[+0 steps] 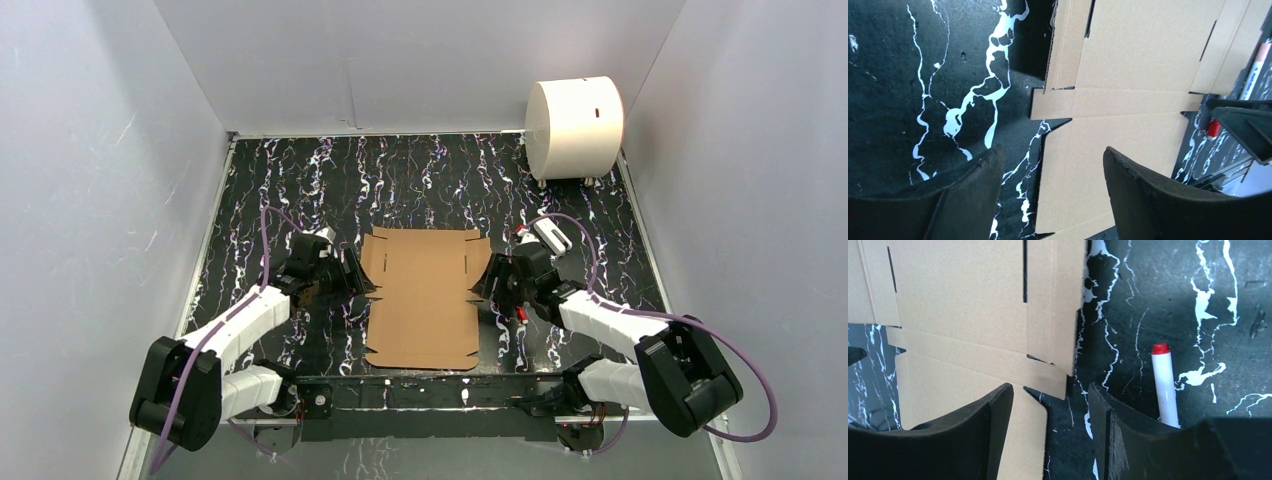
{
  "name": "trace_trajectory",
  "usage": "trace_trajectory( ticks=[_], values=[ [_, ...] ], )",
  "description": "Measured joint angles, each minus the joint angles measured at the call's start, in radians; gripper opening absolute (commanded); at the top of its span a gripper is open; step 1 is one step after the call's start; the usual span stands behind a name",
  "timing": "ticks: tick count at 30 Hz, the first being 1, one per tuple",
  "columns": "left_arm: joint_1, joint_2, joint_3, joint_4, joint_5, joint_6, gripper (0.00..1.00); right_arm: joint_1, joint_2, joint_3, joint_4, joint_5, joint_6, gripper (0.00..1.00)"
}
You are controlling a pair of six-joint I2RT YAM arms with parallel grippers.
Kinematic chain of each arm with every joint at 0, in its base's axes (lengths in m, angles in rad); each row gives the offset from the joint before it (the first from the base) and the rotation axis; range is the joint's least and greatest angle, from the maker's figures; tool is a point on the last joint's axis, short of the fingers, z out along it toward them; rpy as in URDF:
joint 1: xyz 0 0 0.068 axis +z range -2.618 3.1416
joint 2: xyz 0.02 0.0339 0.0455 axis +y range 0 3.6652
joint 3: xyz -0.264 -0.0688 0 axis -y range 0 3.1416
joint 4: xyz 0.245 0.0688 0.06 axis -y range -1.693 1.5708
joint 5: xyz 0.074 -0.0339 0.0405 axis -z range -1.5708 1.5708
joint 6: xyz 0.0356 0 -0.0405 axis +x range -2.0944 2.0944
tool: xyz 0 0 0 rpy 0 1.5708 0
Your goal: Fold the paper box
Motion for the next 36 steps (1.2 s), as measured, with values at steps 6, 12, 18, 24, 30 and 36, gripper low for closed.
trace_trajectory(
  ticks=[6, 12, 18, 24, 30, 36],
  values=[
    [0.002, -0.002, -0.053, 0.095, 0.006, -0.051, 0.69, -0.042, 0.003, -0.070, 0.136, -0.019, 0.050, 0.62],
    [0.002, 0.008, -0.089, 0.147, 0.014, -0.083, 0.69, -0.097, 0.080, -0.089, 0.292, -0.076, 0.078, 0.56],
    [0.002, 0.013, -0.115, 0.189, 0.018, -0.104, 0.69, -0.122, 0.200, -0.089, 0.459, -0.166, 0.112, 0.51],
    [0.002, 0.013, -0.134, 0.234, 0.029, -0.124, 0.69, -0.126, 0.301, -0.089, 0.592, -0.247, 0.149, 0.36],
    [0.008, 0.007, -0.144, 0.252, 0.041, -0.148, 0.69, -0.143, 0.349, -0.091, 0.646, -0.323, 0.200, 0.16],
    [0.049, -0.032, -0.172, 0.258, 0.074, -0.177, 0.69, -0.158, 0.345, -0.091, 0.699, -0.386, 0.262, 0.05]
  ],
)
